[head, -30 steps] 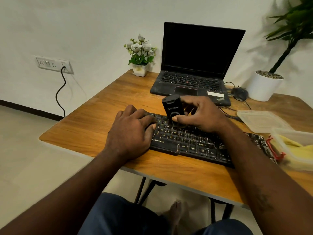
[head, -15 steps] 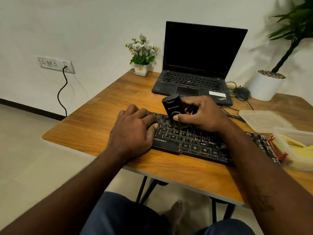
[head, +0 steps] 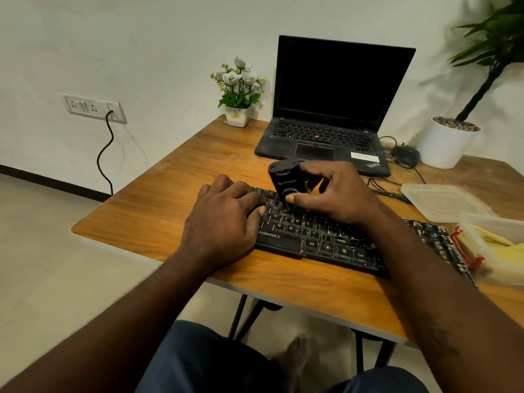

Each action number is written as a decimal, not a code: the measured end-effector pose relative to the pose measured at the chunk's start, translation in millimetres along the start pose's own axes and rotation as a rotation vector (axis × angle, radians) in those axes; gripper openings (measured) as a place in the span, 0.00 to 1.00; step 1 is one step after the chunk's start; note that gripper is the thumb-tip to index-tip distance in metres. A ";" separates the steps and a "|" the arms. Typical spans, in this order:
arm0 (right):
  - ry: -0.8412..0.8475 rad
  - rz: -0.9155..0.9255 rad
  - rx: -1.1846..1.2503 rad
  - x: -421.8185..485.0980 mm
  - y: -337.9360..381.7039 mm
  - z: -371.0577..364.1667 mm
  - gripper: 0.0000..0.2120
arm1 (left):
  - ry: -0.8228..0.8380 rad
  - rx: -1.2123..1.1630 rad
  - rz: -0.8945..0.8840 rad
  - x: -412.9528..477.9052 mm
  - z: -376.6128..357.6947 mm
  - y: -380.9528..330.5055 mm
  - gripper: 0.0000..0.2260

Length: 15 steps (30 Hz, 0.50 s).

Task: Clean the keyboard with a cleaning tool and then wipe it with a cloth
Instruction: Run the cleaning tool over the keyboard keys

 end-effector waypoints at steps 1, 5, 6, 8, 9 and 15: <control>-0.014 0.000 -0.031 1.5 0.0 -1.2 0.26 | 0.000 -0.001 0.000 0.3 0.0 -0.1 0.18; -0.107 -0.018 -0.057 4.3 -0.2 4.8 0.27 | -0.004 -0.006 0.001 -0.3 -0.3 -0.4 0.18; -0.061 -0.022 -0.001 3.2 -0.3 3.5 0.26 | 0.000 -0.004 0.002 -0.5 -0.5 -0.2 0.18; 0.017 0.005 0.032 -0.5 2.6 -1.0 0.25 | 0.007 0.002 0.003 -0.1 -0.6 0.1 0.19; 0.003 0.009 0.001 -0.3 3.2 -0.9 0.26 | 0.006 0.002 0.003 0.3 -0.2 0.1 0.18; -0.057 -0.032 0.091 -0.3 2.8 5.5 0.27 | 0.000 -0.014 0.010 0.0 0.9 0.6 0.18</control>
Point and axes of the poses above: each hand's wrist, its own x-axis towards the middle knuckle, its own z-axis out of the back of the hand, y = z × x, the point moved 5 cm from there along x, towards the middle knuckle, and after that the axes turned 6 degrees about -y, right-handed, at the moved point
